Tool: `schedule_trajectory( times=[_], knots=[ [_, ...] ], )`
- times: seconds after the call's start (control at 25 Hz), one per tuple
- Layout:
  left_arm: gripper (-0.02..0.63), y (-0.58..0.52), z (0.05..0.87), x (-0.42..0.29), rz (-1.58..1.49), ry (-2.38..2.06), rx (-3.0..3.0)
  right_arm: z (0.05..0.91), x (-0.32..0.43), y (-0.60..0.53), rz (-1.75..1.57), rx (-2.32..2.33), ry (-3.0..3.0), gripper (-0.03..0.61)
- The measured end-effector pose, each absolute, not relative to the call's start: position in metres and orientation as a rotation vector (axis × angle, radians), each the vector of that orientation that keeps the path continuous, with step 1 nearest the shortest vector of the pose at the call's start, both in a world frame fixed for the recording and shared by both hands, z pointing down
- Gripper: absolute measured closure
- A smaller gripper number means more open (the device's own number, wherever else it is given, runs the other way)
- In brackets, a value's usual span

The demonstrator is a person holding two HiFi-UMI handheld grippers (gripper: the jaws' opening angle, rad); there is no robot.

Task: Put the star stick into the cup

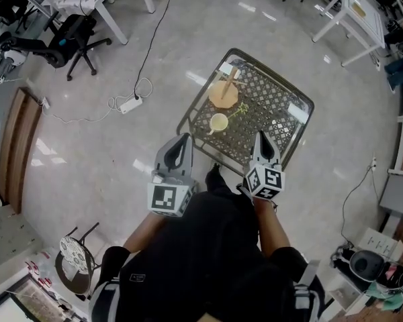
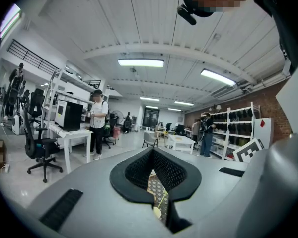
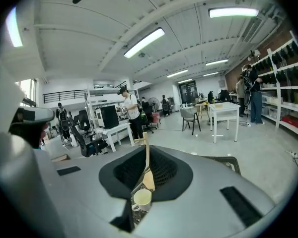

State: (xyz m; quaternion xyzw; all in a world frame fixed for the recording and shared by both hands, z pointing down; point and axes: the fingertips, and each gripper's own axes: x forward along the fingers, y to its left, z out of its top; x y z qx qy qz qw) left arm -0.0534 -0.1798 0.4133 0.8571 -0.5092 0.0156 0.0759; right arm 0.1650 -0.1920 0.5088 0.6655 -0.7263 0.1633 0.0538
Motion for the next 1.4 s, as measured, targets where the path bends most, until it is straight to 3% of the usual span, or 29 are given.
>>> schedule_trajectory(
  times=[0.48, 1.4],
  knots=[
    [0.598, -0.161, 0.407, -0.054, 0.03, -1.511, 2.581, 0.473, 0.144, -0.135, 0.491, 2.034, -2.26, 0.568],
    [0.598, -0.16, 0.414, -0.061, 0.051, -1.474, 2.579, 0.469, 0.134, -0.13, 0.485, 2.021, -2.279, 0.568]
  ],
)
